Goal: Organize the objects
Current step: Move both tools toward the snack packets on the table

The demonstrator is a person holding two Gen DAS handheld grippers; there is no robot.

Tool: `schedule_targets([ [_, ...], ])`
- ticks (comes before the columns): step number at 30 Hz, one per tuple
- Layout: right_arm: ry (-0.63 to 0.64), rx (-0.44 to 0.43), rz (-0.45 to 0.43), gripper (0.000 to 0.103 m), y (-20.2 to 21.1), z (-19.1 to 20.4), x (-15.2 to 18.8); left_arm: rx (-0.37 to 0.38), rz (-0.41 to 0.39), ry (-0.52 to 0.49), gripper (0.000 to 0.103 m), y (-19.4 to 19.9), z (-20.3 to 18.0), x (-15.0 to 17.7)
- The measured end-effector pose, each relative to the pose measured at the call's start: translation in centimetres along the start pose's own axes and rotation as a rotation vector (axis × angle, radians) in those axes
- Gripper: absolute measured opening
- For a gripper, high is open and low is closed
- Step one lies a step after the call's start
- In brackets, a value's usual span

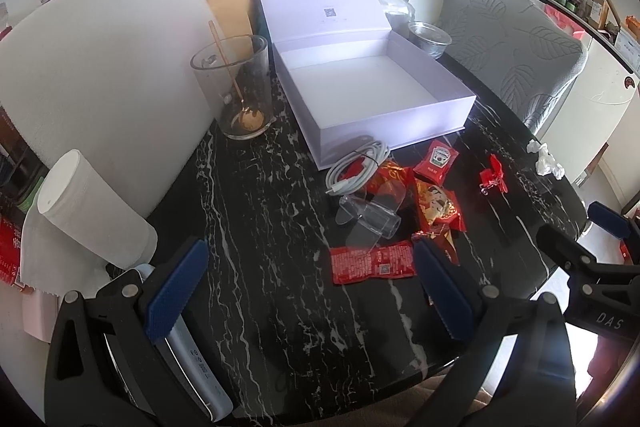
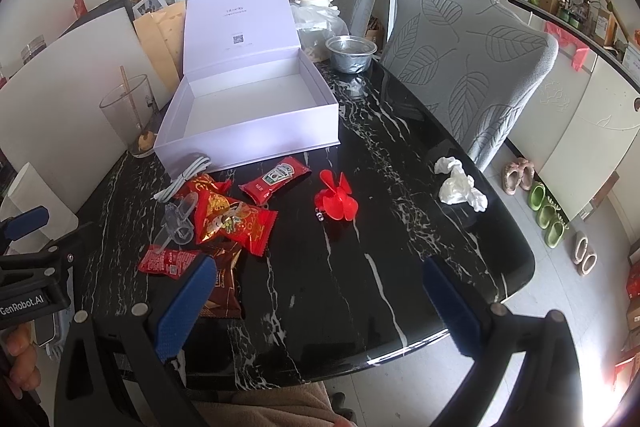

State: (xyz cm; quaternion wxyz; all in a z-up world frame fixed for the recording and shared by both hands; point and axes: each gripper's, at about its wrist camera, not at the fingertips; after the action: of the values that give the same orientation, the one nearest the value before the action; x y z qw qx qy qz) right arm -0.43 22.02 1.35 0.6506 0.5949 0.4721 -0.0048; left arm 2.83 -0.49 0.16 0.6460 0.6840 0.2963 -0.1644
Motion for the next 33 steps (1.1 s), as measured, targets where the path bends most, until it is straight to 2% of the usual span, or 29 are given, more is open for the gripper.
schedule_targets([
  [11, 0.012, -0.031, 0.002, 0.103, 1.0, 0.9, 2.1, 0.007, 0.005, -0.007, 0.103, 0.6, 0.4, 2.2],
  [18, 0.016, -0.054, 0.014, 0.103, 0.8, 1.6, 3.4, 0.021, 0.034, 0.0, 0.103, 0.0, 1.0, 3.1],
  [27, 0.051, -0.108, 0.028, 0.103, -0.8, 2.8, 4.2, 0.048, 0.073, -0.008, 0.103, -1.6, 1.4, 3.9],
  [33, 0.102, -0.151, 0.035, 0.101, -2.3, 4.0, 3.9, 0.058, 0.108, 0.023, 0.103, -3.0, 2.0, 3.6],
])
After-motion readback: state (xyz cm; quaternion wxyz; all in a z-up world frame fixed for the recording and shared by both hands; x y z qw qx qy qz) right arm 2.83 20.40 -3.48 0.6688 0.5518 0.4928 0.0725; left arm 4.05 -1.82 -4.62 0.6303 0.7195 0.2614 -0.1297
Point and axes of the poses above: each gripper's, at about its wrist camera, not at the fingertips, and y roughly against the way its jaws point, z to its left, x to its underside, and after that the axes turned 12 degrees about y, right-handed
